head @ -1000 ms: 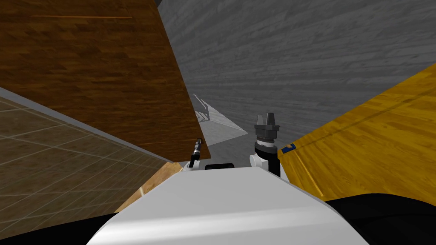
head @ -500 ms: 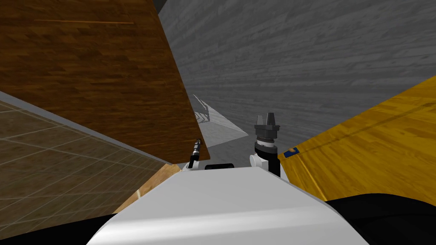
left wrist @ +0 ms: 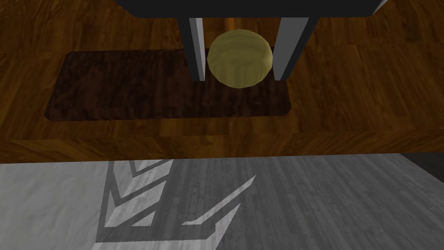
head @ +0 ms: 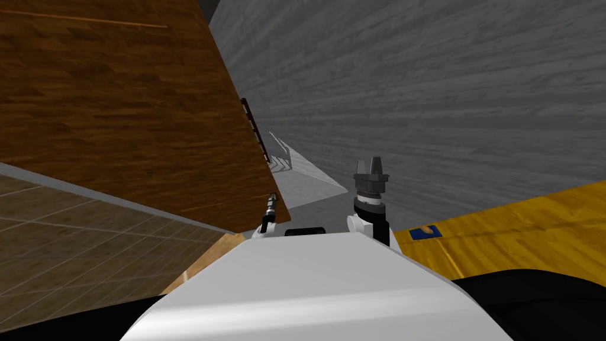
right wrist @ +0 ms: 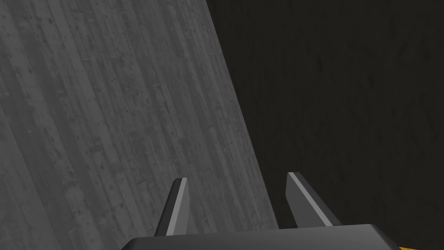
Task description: Push the door open
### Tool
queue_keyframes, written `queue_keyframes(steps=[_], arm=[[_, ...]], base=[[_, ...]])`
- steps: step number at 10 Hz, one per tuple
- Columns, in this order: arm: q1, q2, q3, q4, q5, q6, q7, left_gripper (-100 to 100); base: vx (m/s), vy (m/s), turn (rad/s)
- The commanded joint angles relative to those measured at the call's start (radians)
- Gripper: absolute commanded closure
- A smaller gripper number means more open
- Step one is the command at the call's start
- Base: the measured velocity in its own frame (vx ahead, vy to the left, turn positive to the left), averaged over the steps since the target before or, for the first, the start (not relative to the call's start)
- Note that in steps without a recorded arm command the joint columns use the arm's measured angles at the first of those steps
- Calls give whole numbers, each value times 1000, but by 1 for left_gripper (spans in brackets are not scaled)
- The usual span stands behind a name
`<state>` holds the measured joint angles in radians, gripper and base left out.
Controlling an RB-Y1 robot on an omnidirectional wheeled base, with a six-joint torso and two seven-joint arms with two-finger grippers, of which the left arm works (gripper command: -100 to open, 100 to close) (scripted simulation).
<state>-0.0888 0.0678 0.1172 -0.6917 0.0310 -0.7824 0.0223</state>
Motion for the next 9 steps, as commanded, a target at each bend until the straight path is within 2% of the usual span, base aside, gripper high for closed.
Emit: queue_keyframes(steps=[1,4,5,9], arm=[[0,7,23,-13,13,8,-4,100],[-5,1,51,-10,29,12,-14,100],[0,-1,43,-5,24,10,-12,100],[-1,14,87,-5,49,10,-27,100]], base=[[195,-93,75],[183,-75,62],[84,-21,24],[192,-37,49]])
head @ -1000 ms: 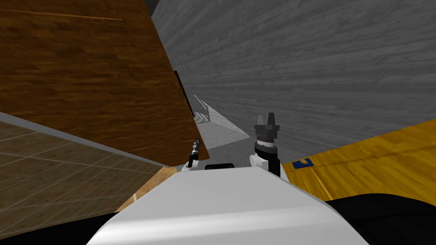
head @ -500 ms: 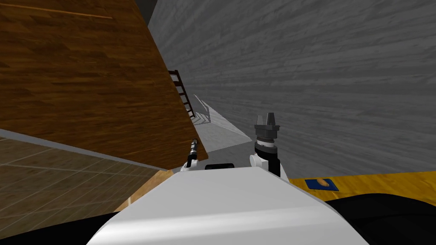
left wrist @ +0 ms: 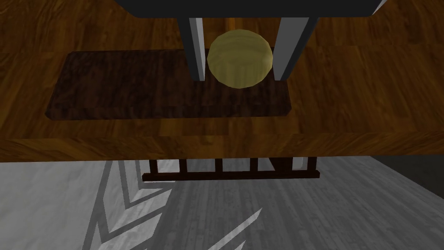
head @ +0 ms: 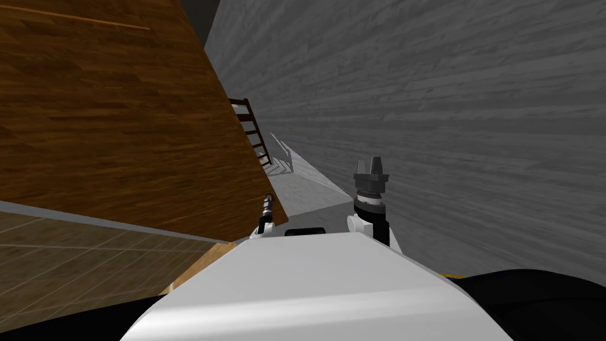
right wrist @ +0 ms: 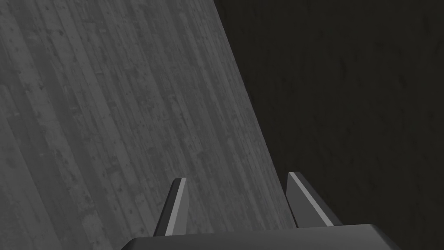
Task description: Push the door open
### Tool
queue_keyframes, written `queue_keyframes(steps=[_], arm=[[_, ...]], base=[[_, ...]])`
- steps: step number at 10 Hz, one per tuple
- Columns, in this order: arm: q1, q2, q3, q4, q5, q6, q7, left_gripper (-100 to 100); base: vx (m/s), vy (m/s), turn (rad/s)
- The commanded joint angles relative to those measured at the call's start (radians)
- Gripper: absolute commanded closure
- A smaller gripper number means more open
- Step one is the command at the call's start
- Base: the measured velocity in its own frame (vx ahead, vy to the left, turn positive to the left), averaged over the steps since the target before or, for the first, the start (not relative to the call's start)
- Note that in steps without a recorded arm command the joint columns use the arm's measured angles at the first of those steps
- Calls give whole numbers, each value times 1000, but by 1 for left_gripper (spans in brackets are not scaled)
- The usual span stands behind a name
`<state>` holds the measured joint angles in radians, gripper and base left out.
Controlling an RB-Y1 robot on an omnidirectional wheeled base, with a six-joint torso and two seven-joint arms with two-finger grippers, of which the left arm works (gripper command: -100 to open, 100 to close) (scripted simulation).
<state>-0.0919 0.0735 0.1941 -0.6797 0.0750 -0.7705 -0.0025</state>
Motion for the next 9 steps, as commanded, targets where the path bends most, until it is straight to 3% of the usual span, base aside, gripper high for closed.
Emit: queue_keyframes(steps=[1,6,8,9], arm=[[2,10,21,-16,11,-2,-6,100],[3,13,84,-14,45,-2,-27,100],[7,9,83,-1,45,-9,-25,100],[6,16,102,-3,56,-10,-31,100]], base=[[223,-35,32],[221,-57,69],[173,-34,45],[139,-16,36]])
